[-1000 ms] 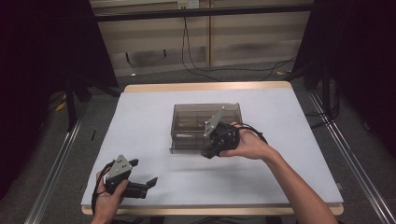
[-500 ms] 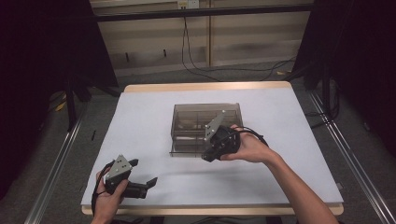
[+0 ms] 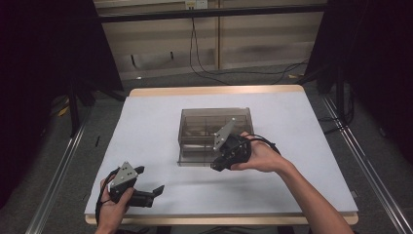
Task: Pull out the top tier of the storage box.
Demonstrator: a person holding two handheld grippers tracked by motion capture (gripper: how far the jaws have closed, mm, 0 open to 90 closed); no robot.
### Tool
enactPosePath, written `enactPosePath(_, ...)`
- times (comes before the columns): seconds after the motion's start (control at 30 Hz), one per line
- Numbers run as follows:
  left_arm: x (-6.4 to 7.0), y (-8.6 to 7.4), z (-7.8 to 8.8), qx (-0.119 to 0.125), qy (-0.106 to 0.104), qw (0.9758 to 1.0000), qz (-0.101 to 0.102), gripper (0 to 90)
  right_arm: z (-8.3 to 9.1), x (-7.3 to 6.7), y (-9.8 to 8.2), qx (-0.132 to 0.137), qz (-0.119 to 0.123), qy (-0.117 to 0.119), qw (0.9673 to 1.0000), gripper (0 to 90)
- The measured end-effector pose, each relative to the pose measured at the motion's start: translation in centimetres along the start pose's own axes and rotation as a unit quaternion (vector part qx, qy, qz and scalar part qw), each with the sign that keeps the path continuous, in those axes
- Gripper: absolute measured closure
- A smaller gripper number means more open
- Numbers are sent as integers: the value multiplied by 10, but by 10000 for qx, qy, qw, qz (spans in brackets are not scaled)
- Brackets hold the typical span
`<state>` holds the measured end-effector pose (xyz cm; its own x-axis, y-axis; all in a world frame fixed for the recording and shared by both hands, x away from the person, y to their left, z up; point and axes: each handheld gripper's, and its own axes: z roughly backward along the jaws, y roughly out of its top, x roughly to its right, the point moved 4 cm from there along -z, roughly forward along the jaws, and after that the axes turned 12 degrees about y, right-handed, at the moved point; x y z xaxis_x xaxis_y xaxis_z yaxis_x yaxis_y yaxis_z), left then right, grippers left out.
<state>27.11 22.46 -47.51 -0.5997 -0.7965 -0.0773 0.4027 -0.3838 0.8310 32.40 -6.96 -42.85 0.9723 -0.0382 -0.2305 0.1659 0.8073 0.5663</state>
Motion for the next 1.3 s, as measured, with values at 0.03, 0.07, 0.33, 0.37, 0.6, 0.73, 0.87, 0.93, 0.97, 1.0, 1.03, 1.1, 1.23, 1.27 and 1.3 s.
enactPosePath(0.03,0,0,0,-1,7,10000,-10,23,0,0,0,1,-5,-10,10000,774)
enactPosePath(0.07,0,0,0,1,8,10000,-7,23,-1,-1,0,-19,0,0,10000,774)
enactPosePath(0.33,0,0,0,-5,9,10000,-13,23,-2,-3,0,-53,27,26,10000,775)
enactPosePath(0.37,0,0,0,-2,9,10000,-10,23,-2,-4,0,-77,27,15,10000,774)
enactPosePath(0.6,0,0,0,-22,-3,10000,-3,23,-4,-7,-1,-98,24,41,9999,774)
enactPosePath(0.73,0,0,0,-1,9,10000,-4,23,-3,-7,-1,-96,63,21,9999,774)
enactPosePath(0.87,0,0,0,-18,-4,10000,-16,23,-3,-8,-2,-122,45,10,9999,773)
enactPosePath(0.93,0,0,-1,-9,-10,10000,-10,23,-4,-8,-2,-139,83,19,9999,773)
enactPosePath(0.97,0,0,0,-17,1,10000,-8,23,-4,-8,-2,-96,38,27,9999,769)
enactPosePath(1.0,0,0,0,-15,10,10000,-19,23,-4,-8,-2,-96,38,27,9999,769)
enactPosePath(1.03,0,0,0,-19,-1,10000,-11,23,-4,-8,-3,-8,-23,44,10000,763)
enactPosePath(1.1,0,0,0,-12,1,10000,-1,23,-4,-7,-4,22,-17,59,10000,763)
enactPosePath(1.23,0,0,-1,-24,6,10000,-23,23,2,-9,-9,442,-146,-40,9989,636)
enactPosePath(1.27,0,0,-1,-24,6,10000,-23,23,2,-9,-9,442,-146,-40,9989,636)
enactPosePath(1.3,0,0,-1,-28,4,10000,-19,23,4,-9,-10,475,-142,4,9988,635)
